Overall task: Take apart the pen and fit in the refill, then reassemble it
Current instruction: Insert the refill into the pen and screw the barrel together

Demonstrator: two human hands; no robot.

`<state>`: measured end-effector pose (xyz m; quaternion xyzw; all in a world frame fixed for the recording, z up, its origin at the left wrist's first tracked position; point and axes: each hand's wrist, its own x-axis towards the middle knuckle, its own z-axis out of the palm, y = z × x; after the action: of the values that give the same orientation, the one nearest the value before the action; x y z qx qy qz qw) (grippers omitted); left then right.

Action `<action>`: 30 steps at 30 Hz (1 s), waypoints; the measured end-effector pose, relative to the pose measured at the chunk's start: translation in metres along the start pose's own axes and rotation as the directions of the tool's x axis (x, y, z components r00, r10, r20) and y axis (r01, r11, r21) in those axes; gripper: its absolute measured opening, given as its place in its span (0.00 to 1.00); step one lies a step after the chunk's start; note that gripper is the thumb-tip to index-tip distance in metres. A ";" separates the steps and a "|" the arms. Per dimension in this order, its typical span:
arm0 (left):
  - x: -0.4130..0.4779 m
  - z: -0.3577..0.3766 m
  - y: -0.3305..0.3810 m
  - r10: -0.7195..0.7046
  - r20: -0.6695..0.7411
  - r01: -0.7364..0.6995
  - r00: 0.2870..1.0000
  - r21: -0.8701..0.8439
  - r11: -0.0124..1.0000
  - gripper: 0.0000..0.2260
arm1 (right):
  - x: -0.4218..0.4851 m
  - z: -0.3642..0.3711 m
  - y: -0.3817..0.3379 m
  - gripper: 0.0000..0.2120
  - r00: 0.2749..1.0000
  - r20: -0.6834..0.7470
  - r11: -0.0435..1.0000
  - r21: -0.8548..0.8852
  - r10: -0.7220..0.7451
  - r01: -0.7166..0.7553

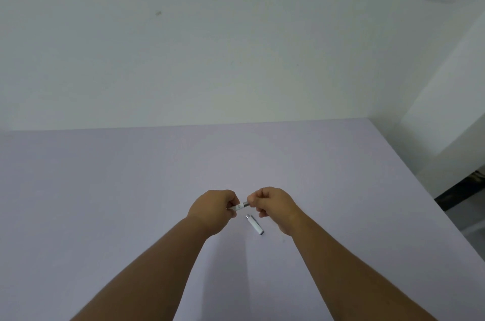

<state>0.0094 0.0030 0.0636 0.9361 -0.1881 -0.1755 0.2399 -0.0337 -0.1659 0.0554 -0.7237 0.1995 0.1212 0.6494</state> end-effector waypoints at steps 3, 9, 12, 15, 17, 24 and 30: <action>0.000 0.005 0.002 0.055 -0.037 -0.051 0.998 0.099 0.994 0.06 | 0.000 0.000 -0.003 0.10 0.990 -0.023 0.990 0.049 0.137 -0.136; -0.004 0.014 -0.002 0.218 -0.047 -0.183 0.975 0.390 0.902 0.12 | 0.003 0.003 -0.004 0.11 0.906 0.000 0.886 0.207 0.423 -0.414; -0.005 0.018 -0.005 0.309 -0.053 -0.251 0.949 0.462 0.851 0.14 | 0.006 0.001 -0.005 0.11 0.868 0.020 0.853 0.174 0.497 -0.492; -0.004 0.021 -0.009 0.355 -0.089 -0.280 0.931 0.452 0.847 0.14 | 0.010 0.001 -0.006 0.12 0.864 0.018 0.850 0.170 0.503 -0.499; -0.002 0.022 -0.009 0.253 -0.087 -0.200 0.964 0.394 0.897 0.13 | 0.016 0.004 -0.003 0.16 0.895 -0.033 0.887 0.159 0.445 -0.435; 0.006 0.021 -0.017 -0.401 0.029 0.360 0.915 -0.506 0.784 0.11 | 0.029 0.020 0.036 0.13 0.983 -0.182 0.706 -0.698 -0.018 -0.116; 0.000 0.028 -0.021 -0.439 0.274 0.487 0.855 -0.714 0.503 0.06 | 0.035 0.033 0.067 0.11 0.982 -0.081 0.458 -0.889 -0.173 0.007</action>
<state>0.0035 0.0093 0.0293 0.7554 0.1543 -0.3218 0.5496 -0.0294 -0.1434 -0.0242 -0.9718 0.1203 0.1142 0.1676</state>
